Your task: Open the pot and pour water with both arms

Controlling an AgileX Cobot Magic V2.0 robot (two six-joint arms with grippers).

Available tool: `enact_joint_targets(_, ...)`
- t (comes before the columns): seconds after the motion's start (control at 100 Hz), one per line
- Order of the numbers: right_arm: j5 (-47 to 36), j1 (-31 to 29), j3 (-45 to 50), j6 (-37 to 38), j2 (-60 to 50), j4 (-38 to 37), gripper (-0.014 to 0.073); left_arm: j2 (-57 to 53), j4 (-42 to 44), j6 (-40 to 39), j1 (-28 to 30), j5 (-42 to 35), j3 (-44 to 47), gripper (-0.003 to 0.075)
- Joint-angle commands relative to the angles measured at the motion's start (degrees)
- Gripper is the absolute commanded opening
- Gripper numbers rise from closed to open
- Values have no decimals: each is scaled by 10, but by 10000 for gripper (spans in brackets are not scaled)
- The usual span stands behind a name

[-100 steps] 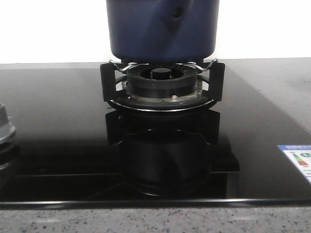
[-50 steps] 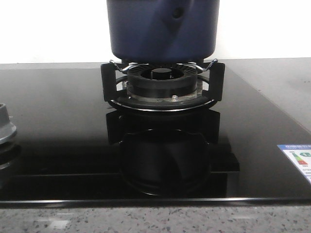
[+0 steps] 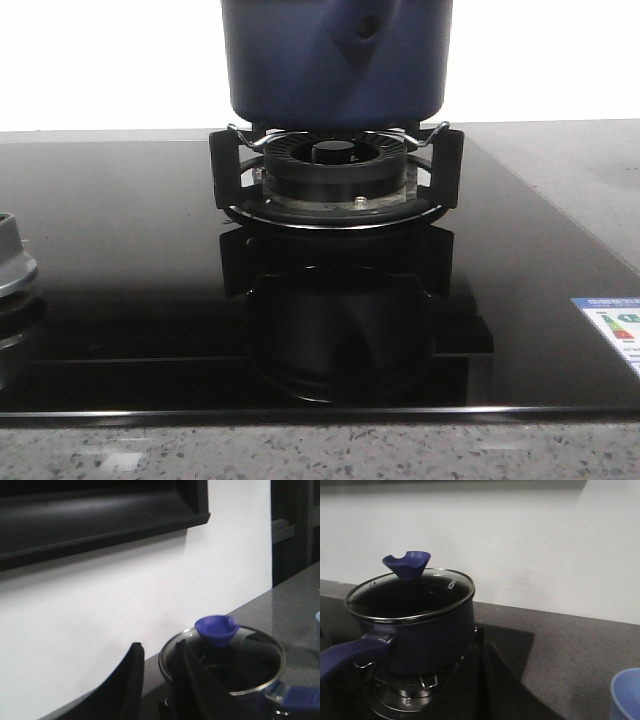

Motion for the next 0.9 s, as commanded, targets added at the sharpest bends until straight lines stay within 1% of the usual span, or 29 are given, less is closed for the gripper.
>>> enact_joint_targets(0.0, -45, 0, -3, -7, -17, -20, -71, -69, -28, -6, 4, -41, 61, 116)
enact_joint_targets(0.08, -54, 0, 3, -7, -36, -18, -71, -127, -28, -6, 4, -55, 120, 79)
enact_joint_targets(0.2, -54, 0, 4, -7, -59, -17, -71, -194, -29, -6, 4, -57, 188, -20)
enact_joint_targets(0.3, -54, 0, 4, -7, -75, -17, -71, -235, -29, -6, 4, -65, 229, -20)
enact_joint_targets(0.44, -54, 0, 4, -7, -90, -17, -71, -269, -29, -6, 4, -64, 264, -20)
enact_joint_targets(0.89, -54, 0, 4, -7, -90, -17, -71, -274, -31, -6, 4, -61, 274, -20)
